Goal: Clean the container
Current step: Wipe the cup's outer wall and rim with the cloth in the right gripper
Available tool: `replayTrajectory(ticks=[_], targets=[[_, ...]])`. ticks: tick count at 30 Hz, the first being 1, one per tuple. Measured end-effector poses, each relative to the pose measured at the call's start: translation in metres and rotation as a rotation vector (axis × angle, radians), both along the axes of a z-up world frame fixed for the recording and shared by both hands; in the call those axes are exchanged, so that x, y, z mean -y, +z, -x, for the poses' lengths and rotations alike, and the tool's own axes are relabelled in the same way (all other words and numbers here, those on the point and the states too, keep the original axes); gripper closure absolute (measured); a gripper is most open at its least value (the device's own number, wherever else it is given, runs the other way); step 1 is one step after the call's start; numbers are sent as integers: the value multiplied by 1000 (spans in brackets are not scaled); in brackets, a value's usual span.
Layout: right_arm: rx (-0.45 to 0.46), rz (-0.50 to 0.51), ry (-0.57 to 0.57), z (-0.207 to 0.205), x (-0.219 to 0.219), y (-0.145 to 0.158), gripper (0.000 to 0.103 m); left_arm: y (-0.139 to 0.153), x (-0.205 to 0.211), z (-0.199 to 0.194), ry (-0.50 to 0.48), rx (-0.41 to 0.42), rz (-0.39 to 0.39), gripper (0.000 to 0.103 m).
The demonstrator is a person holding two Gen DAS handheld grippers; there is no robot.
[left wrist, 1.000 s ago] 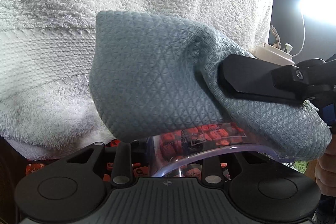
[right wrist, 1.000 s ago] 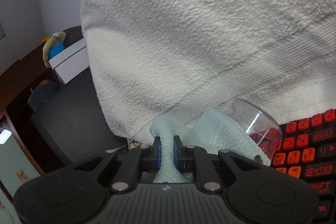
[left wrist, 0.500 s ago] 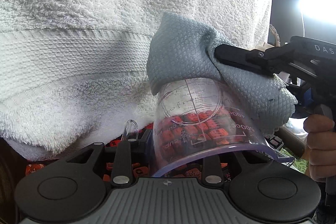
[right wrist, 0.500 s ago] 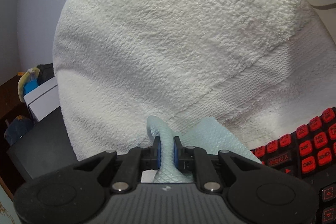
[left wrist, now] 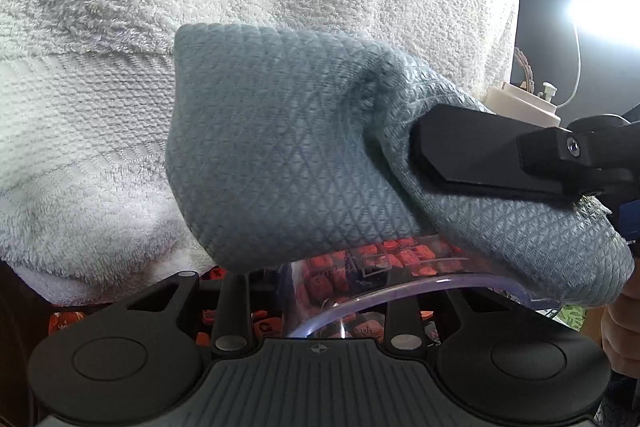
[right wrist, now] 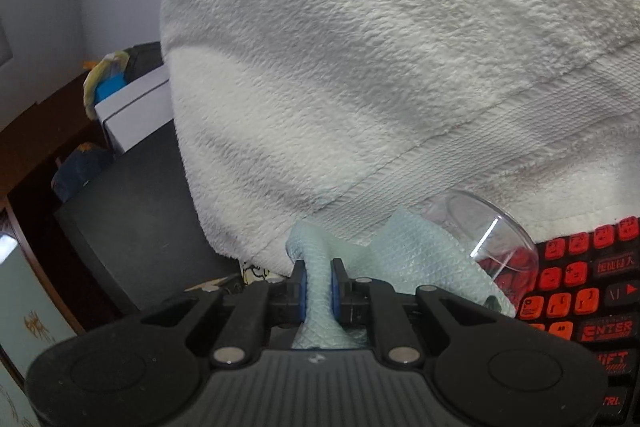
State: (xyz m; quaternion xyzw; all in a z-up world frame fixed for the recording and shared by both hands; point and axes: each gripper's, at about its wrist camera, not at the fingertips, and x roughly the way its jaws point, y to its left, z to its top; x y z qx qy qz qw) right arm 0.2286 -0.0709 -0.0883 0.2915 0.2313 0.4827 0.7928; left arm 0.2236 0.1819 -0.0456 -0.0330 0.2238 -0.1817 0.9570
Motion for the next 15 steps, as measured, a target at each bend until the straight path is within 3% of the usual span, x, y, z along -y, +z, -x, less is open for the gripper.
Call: replayTrajectory(ticks=[6, 13, 15], targets=[[15, 6, -97, -1, 10, 0, 93, -3, -17, 7, -2, 2, -2, 75], [-45, -55, -257, -11, 35, -6, 93, -6, -38, 17, -4, 4, -6, 74], [-64, -72, -253, -14, 35, -9, 92, -3, -21, 15, -4, 8, -13, 74]])
